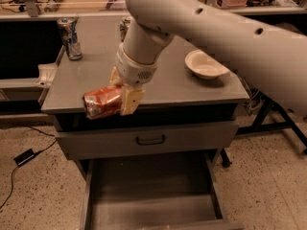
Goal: Place coke can into middle drawer
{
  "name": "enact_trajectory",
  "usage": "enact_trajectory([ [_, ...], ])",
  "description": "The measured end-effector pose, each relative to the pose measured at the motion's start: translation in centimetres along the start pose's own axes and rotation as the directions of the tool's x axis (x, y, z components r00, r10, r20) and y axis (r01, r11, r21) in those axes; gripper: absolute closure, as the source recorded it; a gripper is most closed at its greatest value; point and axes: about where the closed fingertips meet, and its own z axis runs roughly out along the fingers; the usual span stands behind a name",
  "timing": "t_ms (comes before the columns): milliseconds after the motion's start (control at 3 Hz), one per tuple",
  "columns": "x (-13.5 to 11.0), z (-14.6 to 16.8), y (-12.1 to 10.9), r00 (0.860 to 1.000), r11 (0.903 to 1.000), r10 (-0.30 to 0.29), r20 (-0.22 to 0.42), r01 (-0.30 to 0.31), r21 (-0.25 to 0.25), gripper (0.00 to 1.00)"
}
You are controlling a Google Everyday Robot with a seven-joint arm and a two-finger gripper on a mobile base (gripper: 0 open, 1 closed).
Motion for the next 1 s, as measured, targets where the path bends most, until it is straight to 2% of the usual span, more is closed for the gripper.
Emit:
enact_trajectory([
  [333, 1.2, 2.7, 5.0, 0.998, 0.9987, 0.044, -0.055, -0.045, -0.022, 1.00],
  [667, 4.0, 8.2, 12.0, 0.988, 0.9855, 0.113, -0.109, -0.125, -0.115, 1.00],
  [1000, 6.8, 10.6, 16.0, 0.969, 0.9676, 0.210, -0.129, -0.225, -0.114, 1.00],
])
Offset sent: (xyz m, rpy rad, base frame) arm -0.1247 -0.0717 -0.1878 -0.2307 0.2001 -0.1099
